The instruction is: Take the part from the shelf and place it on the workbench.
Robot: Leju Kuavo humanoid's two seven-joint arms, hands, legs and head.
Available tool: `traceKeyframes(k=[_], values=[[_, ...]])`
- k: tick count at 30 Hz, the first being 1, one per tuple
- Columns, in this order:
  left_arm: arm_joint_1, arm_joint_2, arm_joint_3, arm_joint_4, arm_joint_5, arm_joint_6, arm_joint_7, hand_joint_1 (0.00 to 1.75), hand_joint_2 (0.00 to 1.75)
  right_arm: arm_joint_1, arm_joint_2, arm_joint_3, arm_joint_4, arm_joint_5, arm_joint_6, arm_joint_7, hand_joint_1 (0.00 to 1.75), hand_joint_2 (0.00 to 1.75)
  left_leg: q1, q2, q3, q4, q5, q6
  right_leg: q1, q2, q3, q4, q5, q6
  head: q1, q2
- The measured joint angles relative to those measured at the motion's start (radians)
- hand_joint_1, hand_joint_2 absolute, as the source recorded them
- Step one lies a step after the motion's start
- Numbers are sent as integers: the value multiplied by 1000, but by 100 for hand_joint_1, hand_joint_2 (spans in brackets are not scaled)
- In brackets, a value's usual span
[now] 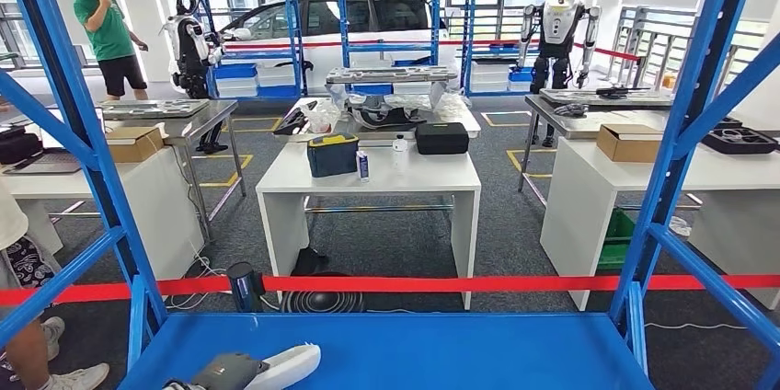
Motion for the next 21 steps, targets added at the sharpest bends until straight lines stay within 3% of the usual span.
traceKeyframes(k=[4, 8, 14, 18, 21], values=[[9, -4, 133, -73, 168, 168, -10, 175, 175, 1, 0, -2, 0, 4, 0, 0, 0, 175, 0, 0, -2, 1, 0, 0, 0, 0, -2, 0, 0, 0, 0, 0], [22, -5, 273, -176, 321, 195, -93, 175, 175, 2, 0, -3, 0, 10, 0, 2, 0, 175, 0, 0, -1, 1, -1, 0, 0, 2, -1, 0, 0, 0, 0, 0], [172, 10, 459, -581, 506, 241, -121, 175, 175, 7, 0, -8, 0, 18, 0, 3, 0, 175, -1, 1, -1, 1, -3, 0, 0, 3, -1, 0, -2, 1, 0, 0], [291, 23, 546, -838, 642, 214, -145, 175, 175, 15, -1, -8, 0, 21, 0, 1, 0, 175, -1, 1, -1, 1, -6, 0, 0, 4, -1, 0, -4, 1, 0, 0], [380, 50, 597, -986, 813, 97, -168, 175, 175, 16, -2, -8, 0, 24, 0, -2, 0, 175, -1, 2, 0, 0, -7, 0, 0, 4, 1, 0, -5, 1, 0, 0]])
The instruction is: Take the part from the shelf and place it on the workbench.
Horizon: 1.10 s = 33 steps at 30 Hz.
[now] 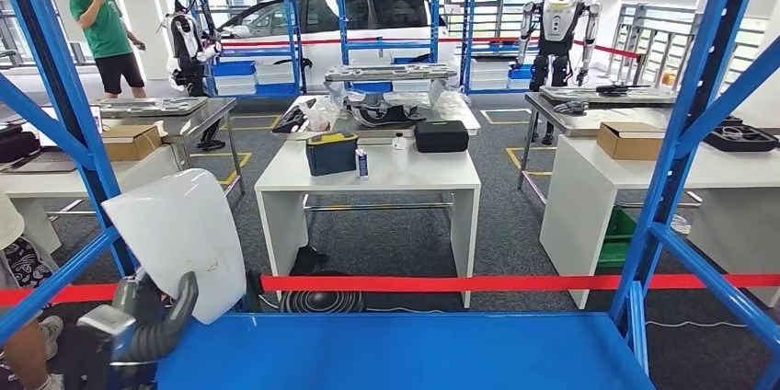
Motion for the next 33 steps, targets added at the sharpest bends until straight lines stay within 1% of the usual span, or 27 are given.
traceKeyframes(k=[3, 4, 6, 8, 9, 12, 14, 17, 19, 22, 24, 25, 26, 27, 29, 30, 31, 32, 33], values=[[107, 20, 42, -120, 183, -160, -10, 175, 175, 3, -1, -4, 0, 1, 0, -1, 0, 175, 0, 0, 1, 0, -1, 0, 0, 0, 1, 0, -2, 0, 0, 0], [136, 22, 53, -150, 212, -190, -9, 175, 175, 4, -2, -6, 0, 1, 0, -1, 0, 175, 0, 0, 1, 0, -1, 0, 0, -1, 1, 0, -2, 0, 0, 0], [176, 24, 67, -195, 232, -214, -8, 175, 175, 3, -2, -12, 0, 1, 0, -1, 0, 175, 0, -2, 1, 0, -1, 0, 0, -3, 2, 0, -3, 0, 0, 0], [196, 25, 75, -225, 242, -227, -3, 175, 175, 2, -2, -15, 0, 1, 0, -1, 0, 175, 0, -2, 1, 0, -2, 0, 0, -3, 2, 0, -3, 0, 0, 0], [202, 26, 79, -237, 264, -250, 7, 175, 175, 2, -2, -16, 0, 1, 0, -1, 0, 175, 0, -2, 1, 1, -2, 0, 0, -3, 3, 0, -3, 0, 0, 0], [220, 27, 82, -263, 376, -397, 60, 175, 175, 2, -3, -17, 0, 4, 0, -1, 0, 175, -2, -2, 1, 3, -4, 2, -1, -3, 4, -1, -3, 1, 0, 0], [235, 25, 77, -287, 414, -468, 80, 175, 175, 1, -3, -17, 0, 8, 0, -1, 0, 175, -2, -2, 2, 4, -5, 4, -2, -3, 4, -1, -4, 2, 0, 0], [264, 16, 63, -351, 416, -511, 85, 175, 175, 0, -3, -17, 0, 13, 0, -1, 0, 175, -3, -1, 2, 9, -10, 7, -2, -2, 6, -1, -5, 5, 0, 0], [288, 11, 49, -403, 402, -538, 83, 175, 175, 0, -3, -17, 0, 16, 0, -1, 0, 175, -4, -1, 1, 13, -14, 11, -3, -2, 9, -1, -8, 9, 0, 0], [311, 5, 31, -459, 373, -558, 74, 175, 175, -1, -3, -17, 0, 22, 0, 2, 0, 175, -7, -1, 2, 19, -20, 18, -5, -2, 13, -2, -11, 17, 0, 0], [320, 1, 23, -485, 350, -564, 62, 175, 175, -2, -3, -17, 0, 25, 0, 4, 0, 175, -5, 0, 5, 15, -16, 25, -6, -3, 17, -3, -12, 23, 0, 0], [323, -2, 19, -494, 340, -565, 54, 175, 175, -2, -4, -17, 0, 25, 0, 5, 0, 175, -2, 1, 8, 8, -12, 29, -5, -3, 16, 3, -19, 26, 0, 0], [324, -5, 15, -500, 329, -563, 45, 175, 175, -2, -4, -17, 0, 23, 0, 6, 0, 175, 1, 3, 11, 1, -7, 33, -4, -4, 10, 23, -38, 29, 0, 0], [326, -9, 11, -504, 316, -556, 34, 175, 175, -2, -4, -18, 0, 20, 0, 7, 0, 175, 4, 5, 12, -4, -3, 35, -4, -5, -4, 62, -68, 30, 1, 0], [337, -18, 6, -507, 292, -536, 10, 175, 175, -2, -4, -20, 0, 12, 0, 14, 0, 175, 4, 9, 10, -5, -1, 38, -4, -6, -49, 180, -141, 34, 1, 0], [347, -24, 5, -507, 283, -525, -2, 175, 175, -2, -4, -23, 0, 7, 0, 19, 0, 175, 4, 12, 7, -4, 0, 38, -5, -6, -66, 230, -163, 36, 1, 0], [359, -29, 4, -506, 278, -518, -11, 175, 175, -1, -4, -26, 0, 3, 0, 22, 0, 175, 5, 14, 3, -3, 2, 36, -6, -6, -69, 250, -166, 38, 1, 0], [371, -35, 2, -506, 276, -514, -18, 175, 175, 0, -4, -29, 0, 0, 0, 24, 0, 175, 6, 15, -3, 0, 5, 33, -7, -6, -53, 232, -150, 40, 1, 0], [380, -40, 0, -506, 275, -511, -23, 175, 175, 0, -3, -33, 0, -2, 0, 24, 0, 175, 8, 15, -9, 4, 8, 29, -9, -7, -16, 174, -123, 42, 1, 0]])
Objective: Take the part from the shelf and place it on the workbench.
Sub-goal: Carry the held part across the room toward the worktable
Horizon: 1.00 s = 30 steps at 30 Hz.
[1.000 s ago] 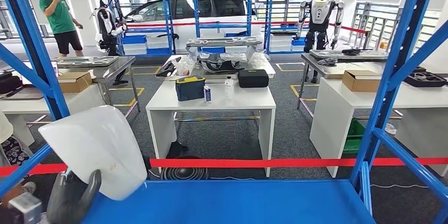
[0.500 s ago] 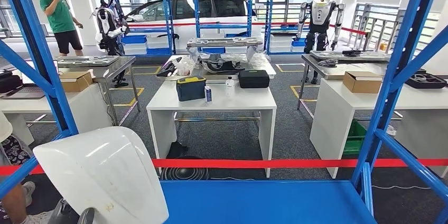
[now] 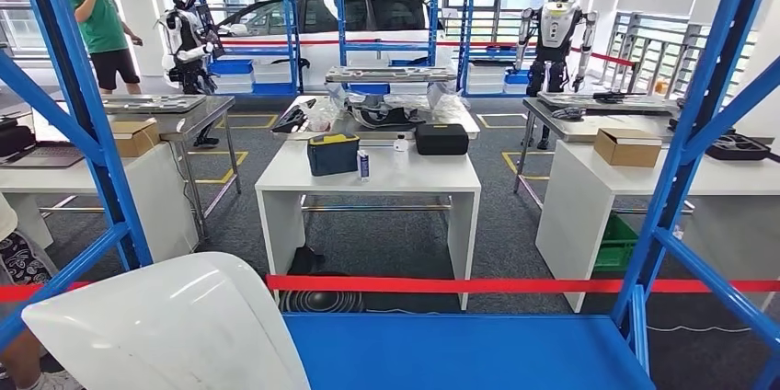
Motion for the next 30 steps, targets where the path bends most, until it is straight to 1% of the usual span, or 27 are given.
traceKeyframes(k=[2, 3, 4, 6, 7, 8, 9, 11, 12, 13, 14, 15, 16, 17, 18, 19, 20, 21, 22, 23, 24, 25, 26, 27, 28, 29, 30], values=[[12, -8, -4, -1, 0, 2, -4, 175, 175, -2, 1, -6, 0, -2, 0, 0, 0, 175, 3, -1, -11, 10, 7, -11, -1, -1, 73, -125, 44, -1, 0, 0], [16, -11, -6, -1, -1, 2, -6, 175, 175, -3, 2, -8, 0, -3, 0, 0, 0, 175, 4, -2, -14, 15, 10, -18, 0, 0, 92, -162, 54, -6, 0, 0], [19, -14, -7, -2, -3, 5, -7, 175, 175, -4, 3, -8, 0, -3, 0, -1, 0, 175, 4, -3, -15, 17, 14, -25, 3, 1, 93, -171, 58, -13, 0, 0], [26, -19, -10, -2, -15, 15, -12, 175, 175, -4, 5, -10, 0, -4, 0, -1, 0, 175, 4, -4, -16, 16, 23, -40, 6, 2, 82, -168, 67, -32, 0, 0], [31, -22, -11, -2, -23, 24, -14, 175, 175, -4, 5, -10, 0, -5, 0, -1, 0, 175, 6, -5, -20, 18, 19, -47, 6, 1, 76, -168, 74, -41, -1, 0], [37, -26, -12, -1, -31, 34, -16, 175, 175, -4, 6, -12, 0, -6, 0, -2, 0, 175, 8, -5, -28, 33, -3, -52, 5, -1, 68, -170, 83, -49, -1, 0], [41, -29, -13, -1, -39, 46, -18, 175, 175, -4, 7, -13, 0, -8, 0, -3, 0, 175, 9, -6, -40, 67, -42, -56, 5, -3, 59, -171, 94, -57, -1, 0], [50, -38, -14, 0, -61, 75, -23, 175, 175, -4, 8, -16, 0, -10, 0, -7, 0, 175, 10, -6, -68, 181, -144, -61, 6, -5, 35, -171, 113, -65, -1, 0], [56, -41, -15, 0, -74, 92, -25, 175, 175, -3, 8, -18, 0, -11, 0, -9, 0, 175, 10, -6, -75, 240, -177, -63, 8, -6, 23, -170, 122, -66, -1, 0], [63, -45, -16, 0, -85, 107, -27, 175, 175, -3, 8, -20, 0, -12, 0, -12, 0, 175, 11, -6, -71, 277, -188, -63, 10, -6, 10, -170, 132, -66, -1, 0], [70, -49, -17, 1, -93, 118, -28, 175, 175, -2, 8, -22, 0, -13, 0, -13, 0, 175, 10, -7, -52, 283, -181, -62, 11, -6, -3, -170, 142, -65, -1, 0], [75, -52, -17, 1, -99, 125, -29, 175, 175, -2, 8, -24, 0, -13, 0, -14, 0, 175, 10, -7, -16, 252, -161, -58, 13, -6, -15, -169, 151, -63, -2, 0], [78, -54, -18, 1, -102, 127, -29, 175, 175, -2, 8, -27, 0, -13, 0, -15, 0, 175, 10, -7, 36, 189, -143, -54, 13, -6, -25, -168, 161, -61, -1, 0], [79, -57, -19, 1, -104, 128, -29, 175, 175, -2, 8, -29, 0, -13, 0, -16, 0, 175, 8, -8, 92, 114, -137, -49, 15, -5, -33, -167, 169, -57, -1, 0], [80, -59, -19, 1, -105, 128, -30, 175, 175, -2, 8, -30, 0, -13, 0, -17, 0, 175, 5, -9, 136, 53, -137, -45, 15, -5, -38, -168, 177, -52, -1, 0], [81, -61, -20, 1, -105, 129, -31, 175, 175, -2, 8, -32, 0, -13, 0, -17, 0, 175, 2, -9, 162, 12, -142, -41, 14, -5, -40, -169, 184, -46, -1, 0], [82, -62, -20, 1, -104, 129, -32, 175, 175, -2, 9, -33, 0, -13, 0, -17, 0, 175, -3, -10, 169, -6, -146, -37, 13, -5, -39, -171, 191, -39, -1, 0], [84, -63, -20, 2, -102, 130, -34, 175, 175, -2, 9, -33, 0, -13, 0, -16, 0, 175, -5, -10, 164, -9, -139, -31, 11, -5, -38, -175, 199, -32, -1, 0], [85, -64, -20, 3, -99, 131, -35, 175, 175, -2, 10, -34, 0, -14, 0, -14, 0, 175, -6, -8, 159, -14, -131, -23, 8, -4, -39, -173, 199, -27, -2, 0], [85, -65, -20, 5, -95, 132, -37, 175, 175, -2, 10, -34, 0, -16, 0, -11, 0, 175, -5, -5, 153, -18, -121, -14, 7, -3, -44, -163, 185, -22, -2, 0], [86, -67, -20, 8, -90, 134, -39, 175, 175, -1, 11, -35, 0, -18, 0, -10, 0, 175, -3, -3, 146, -21, -110, -6, 7, -2, -54, -137, 152, -19, -2, 0], [88, -69, -20, 11, -87, 136, -42, 175, 175, -2, 11, -35, 0, -20, 0, -9, 0, 175, -2, 0, 136, -23, -98, 0, 6, -2, -68, -92, 104, -18, -1, 0], [91, -70, -20, 16, -84, 138, -44, 175, 175, -2, 12, -37, 0, -24, 0, -10, 0, 175, -3, 0, 124, -22, -88, 3, 6, -2, -83, -34, 54, -15, -1, 0], [94, -70, -21, 22, -83, 138, -45, 175, 175, -2, 12, -39, 0, -28, 0, -11, 0, 175, -4, 1, 111, -20, -77, 5, 6, -2, -94, 26, 18, -13, 0, 0], [97, -70, -22, 30, -82, 139, -45, 175, 175, -2, 12, -41, 0, -33, 0, -11, 0, 175, -4, 2, 95, -18, -66, 5, 6, -2, -97, 70, 6, -12, 0, 0], [99, -71, -24, 38, -82, 139, -43, 175, 175, -2, 12, -44, 0, -36, 0, -10, 0, 175, -5, 3, 78, -15, -55, 4, 6, -2, -86, 87, 18, -10, 0, 0], [101, -72, -28, 46, -81, 140, -40, 175, 175, -2, 12, -47, 0, -39, 0, -9, 0, 175, -4, 3, 61, -10, -45, 2, 6, -2, -60, 70, 45, -10, 0, 0]])
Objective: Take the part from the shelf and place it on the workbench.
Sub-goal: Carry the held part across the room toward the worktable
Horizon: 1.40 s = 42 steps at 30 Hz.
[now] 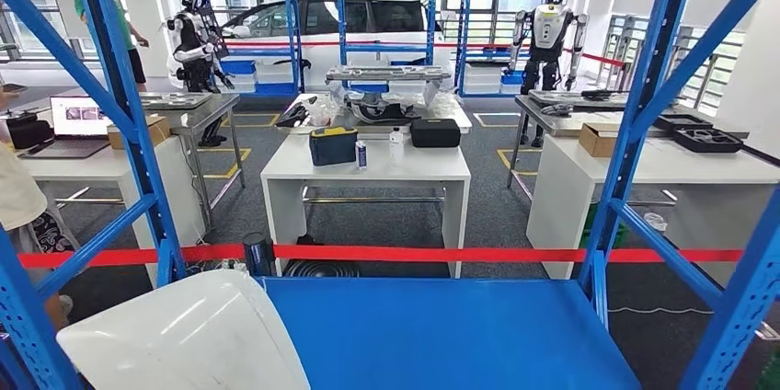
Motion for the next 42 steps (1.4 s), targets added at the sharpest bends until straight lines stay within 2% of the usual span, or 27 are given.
traceKeyframes(k=[2, 4, 5, 7, 8, 10, 12, 13, 14, 15, 17, 19, 21, 23, 24, 27, 28, 29, 30, 31, 32, 33, 35, 36, 38, 40, 42], values=[[4, -3, -6, 12, -1, 8, 3, 175, 175, -1, 0, -6, 0, -1, 0, -2, 0, 175, 1, 0, -34, 14, 16, -8, 0, 0, 93, -119, 33, -2, 1, 0], [9, -5, -9, 18, -4, 21, 4, 175, 175, -1, 0, -9, 0, 7, 0, -7, 0, 175, 0, 0, -51, 26, 29, -20, 5, 2, 163, -229, 19, -10, 1, 0], [11, -5, -9, 19, -5, 26, 4, 175, 175, 0, 0, -9, 0, 13, 0, -8, 0, 175, -1, 1, -54, 28, 35, -26, 7, 3, 174, -252, 8, -16, 1, 0], [19, -5, -10, 22, -7, 34, 4, 175, 175, 3, 0, -9, 0, 23, 0, -11, 0, 175, 1, 0, -55, 27, 46, -38, 9, 2, 163, -258, 20, -31, 0, 0], [25, -4, -10, 23, -7, 36, 4, 175, 175, 2, 0, -9, 0, 28, 0, -13, 0, 175, 3, -2, -61, 34, 34, -44, 8, 0, 155, -258, 30, -39, -1, 0], [40, -3, -9, 22, -10, 41, 0, 175, 175, 1, -1, -9, 0, 37, 0, -21, 0, 175, 7, -6, -81, 90, -38, -54, 5, -4, 133, -261, 52, -52, -2, 0], [56, -1, -9, 19, -22, 45, -2, 175, 175, 0, -2, -9, 0, 44, 0, -29, 0, 175, 9, -8, -105, 208, -132, -61, 6, -5, 105, -261, 75, -56, -3, 0], [65, 1, -9, 18, -30, 48, -1, 175, 175, 0, -2, -9, 0, 46, 0, -32, 0, 175, 10, -8, -109, 265, -154, -63, 7, -6, 89, -260, 88, -56, -3, 0], [73, 2, -8, 17, -38, 51, 0, 175, 175, 0, -2, -9, 0, 49, 0, -34, 0, 175, 10, -9, -103, 297, -149, -64, 8, -7, 73, -259, 101, -54, -3, 0], [79, 3, -7, 18, -43, 53, 2, 175, 175, 0, -2, -9, 0, 50, 0, -37, 0, 175, 10, -9, -83, 296, -126, -63, 8, -8, 57, -258, 113, -52, -3, 0], [90, 4, -3, 17, -45, 54, 0, 175, 175, 0, -2, -9, 0, 50, 0, -44, 0, 175, 10, -9, 5, 201, -84, -58, 8, -9, 28, -255, 136, -47, -3, 0], [95, 5, 4, 14, -45, 55, -4, 175, 175, 0, -2, -9, 0, 51, 0, -49, 0, 175, 6, -11, 110, 56, -100, -49, 9, -9, 12, -253, 157, -37, -2, 0], [97, 7, 10, 13, -45, 54, -6, 175, 175, 0, -2, -9, 0, 55, 0, -45, 0, 175, -1, -12, 148, -14, -120, -37, 7, -10, 10, -256, 176, -24, -2, 0], [101, 10, 14, 13, -45, 55, -8, 175, 175, 0, -3, -8, 0, 61, 0, -36, 0, 175, -2, -8, 133, -18, -103, -17, 2, -9, 4, -253, 177, -13, -2, 0], [103, 10, 17, 13, -45, 57, -10, 175, 175, 1, -2, -8, 0, 62, 0, -33, 0, 175, -2, -6, 123, -20, -92, -7, 1, -8, -3, -235, 151, -9, -1, 0], [112, 12, 26, 8, -46, 62, -16, 175, 175, 1, -2, -8, 0, 60, 2, -31, 0, 175, -3, -1, 82, -19, -55, 9, 1, -6, -42, -82, 2, -4, 0, 0], [115, 12, 30, 7, -47, 63, -16, 175, 175, 0, -2, -8, 0, 57, 2, -32, 0, 175, -4, -1, 66, -17, -42, 10, 2, -5, -49, -22, -23, -4, 0, 0], [116, 12, 33, 7, -47, 64, -15, 175, 175, 0, -3, -8, 0, 54, 2, -32, 0, 175, -5, 0, 49, -13, -29, 10, 2, -5, -46, 17, -21, -4, 0, 0], [117, 12, 35, 6, -48, 65, -13, 175, 175, 0, -3, -8, 0, 51, 2, -31, 0, 175, -6, 0, 30, -8, -17, 8, 3, -5, -31, 30, 2, -6, 0, 0], [117, 12, 36, 6, -49, 65, -12, 175, 175, -1, -3, -8, 0, 50, 1, -30, 0, 175, -6, 0, 10, -3, -5, 7, 5, -5, 1, 7, 33, -9, 0, 0], [118, 13, 37, 5, -50, 65, -9, 175, 175, -2, -3, -8, 0, 49, 0, -28, 0, 175, -5, 0, -8, 3, 5, 4, 7, -5, 52, -48, 52, -14, 1, 0], [118, 13, 38, 4, -51, 65, -6, 175, 175, -3, -3, -8, 0, 49, 0, -26, 0, 175, -7, -1, -23, 10, 13, 0, 10, -5, 111, -127, 50, -20, 1, 0], [117, 13, 41, 2, -53, 61, -3, 175, 175, -7, -3, -8, 0, 45, 0, -27, 0, 175, -7, 2, -37, 19, 29, -11, 17, -5, 194, -250, 18, -27, 1, 0], [116, 13, 43, 1, -52, 57, -3, 175, 175, -9, -3, -8, 0, 39, 0, -29, 0, 175, -7, 3, -40, 20, 37, -17, 19, -4, 206, -277, 7, -30, 1, 0], [115, 14, 48, 3, -46, 45, -3, 175, 175, -8, 0, -12, 0, 23, 0, -32, 0, 175, -4, 2, -45, 21, 45, -29, 18, -6, 193, -283, 22, -39, 0, 0], [112, 15, 52, 7, -39, 32, 3, 175, 175, -9, 4, -17, 0, 13, -2, -25, 0, 175, 0, -4, -65, 61, -10, -42, 15, -11, 171, -286, 47, -52, -1, 0], [106, 15, 52, 14, -37, 24, 14, 175, 175, -12, 6, -20, 0, 12, -3, -11, 0, 175, 4, -9, -92, 165, -113, -53, 14, -14, 140, -286, 73, -59, -2, 0]])
